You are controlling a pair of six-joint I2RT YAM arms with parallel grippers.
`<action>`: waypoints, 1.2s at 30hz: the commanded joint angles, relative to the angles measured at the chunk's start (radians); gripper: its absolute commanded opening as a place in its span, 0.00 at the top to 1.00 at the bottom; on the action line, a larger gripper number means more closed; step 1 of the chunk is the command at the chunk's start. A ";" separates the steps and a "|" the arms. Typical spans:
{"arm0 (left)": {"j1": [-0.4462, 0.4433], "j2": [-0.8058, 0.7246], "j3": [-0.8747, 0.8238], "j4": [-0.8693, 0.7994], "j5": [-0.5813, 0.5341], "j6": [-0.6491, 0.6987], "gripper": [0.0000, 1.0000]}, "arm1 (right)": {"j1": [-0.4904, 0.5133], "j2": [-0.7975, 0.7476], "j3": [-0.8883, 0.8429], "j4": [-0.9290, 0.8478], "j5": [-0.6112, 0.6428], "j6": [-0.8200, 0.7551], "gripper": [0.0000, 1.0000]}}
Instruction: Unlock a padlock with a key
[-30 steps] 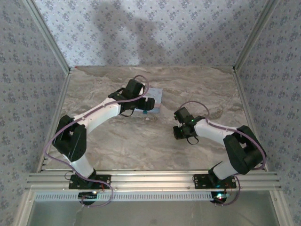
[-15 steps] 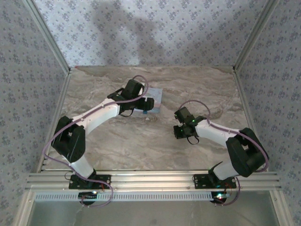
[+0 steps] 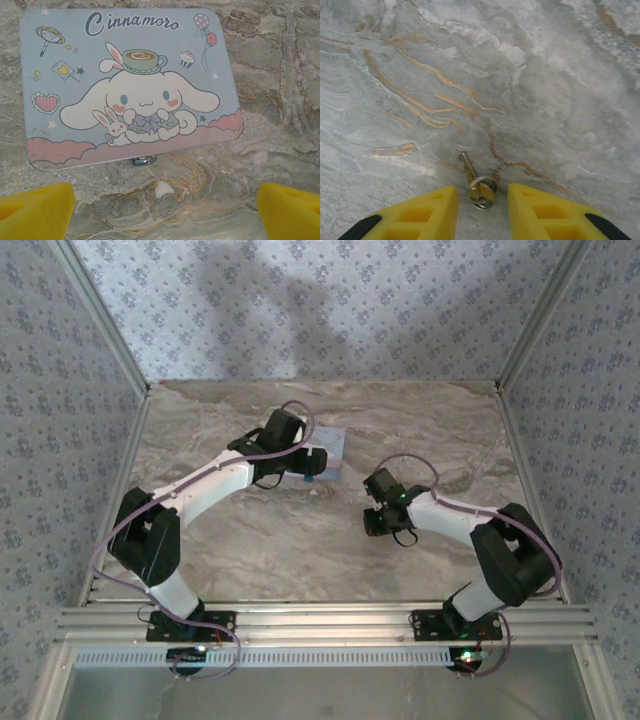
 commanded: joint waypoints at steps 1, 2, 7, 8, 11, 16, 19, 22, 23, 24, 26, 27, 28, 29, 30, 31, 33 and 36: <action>0.002 -0.034 -0.018 0.014 -0.009 -0.013 0.06 | 0.014 0.027 0.034 -0.015 0.027 0.024 0.66; 0.003 -0.036 -0.018 0.014 -0.009 -0.013 0.06 | 0.015 0.032 0.037 -0.013 0.027 0.025 0.66; 0.003 -0.038 -0.019 0.014 -0.011 -0.013 0.06 | 0.019 0.051 0.040 -0.017 0.040 0.031 0.66; 0.003 -0.037 -0.019 0.014 -0.011 -0.013 0.06 | 0.020 0.055 0.039 -0.020 0.043 0.033 0.67; 0.002 -0.037 -0.019 0.014 -0.011 -0.012 0.06 | 0.020 0.059 0.039 -0.031 0.056 0.033 0.72; 0.002 -0.039 -0.019 0.013 -0.012 -0.012 0.06 | 0.020 0.049 0.031 -0.050 0.063 0.029 0.83; 0.003 -0.040 -0.021 0.015 -0.011 -0.013 0.06 | 0.018 0.024 0.020 -0.055 0.066 0.030 0.89; 0.002 -0.040 -0.022 0.015 -0.009 -0.015 0.06 | 0.008 -0.005 0.003 -0.050 0.053 0.029 0.97; 0.003 -0.041 -0.024 0.015 -0.009 -0.016 0.06 | 0.001 -0.016 -0.004 -0.045 0.042 0.030 0.99; 0.003 -0.044 -0.025 0.016 -0.008 -0.017 0.06 | -0.005 -0.024 -0.010 -0.039 0.033 0.029 1.00; 0.003 -0.047 -0.028 0.020 -0.002 -0.023 0.06 | -0.020 -0.052 -0.027 -0.015 0.000 0.027 1.00; 0.002 -0.050 -0.032 0.021 0.003 -0.026 0.06 | -0.031 -0.069 -0.037 0.003 -0.015 0.025 1.00; 0.002 -0.054 -0.034 0.025 0.012 -0.031 0.06 | -0.041 -0.091 -0.051 0.027 -0.038 0.023 1.00; 0.002 -0.061 -0.040 0.031 0.021 -0.038 0.06 | -0.056 -0.117 -0.069 0.054 -0.081 0.007 1.00; 0.002 -0.069 -0.044 0.040 0.032 -0.045 0.06 | -0.074 -0.140 -0.084 0.085 -0.121 0.009 1.00; 0.003 -0.077 -0.051 0.048 0.046 -0.057 0.06 | -0.098 -0.168 -0.103 0.120 -0.166 0.016 1.00; 0.002 -0.098 -0.069 0.074 0.089 -0.089 0.06 | -0.141 -0.221 -0.143 0.200 -0.252 0.031 1.00; 0.003 -0.134 -0.114 0.158 0.192 -0.166 0.06 | -0.198 -0.308 -0.203 0.336 -0.358 0.081 1.00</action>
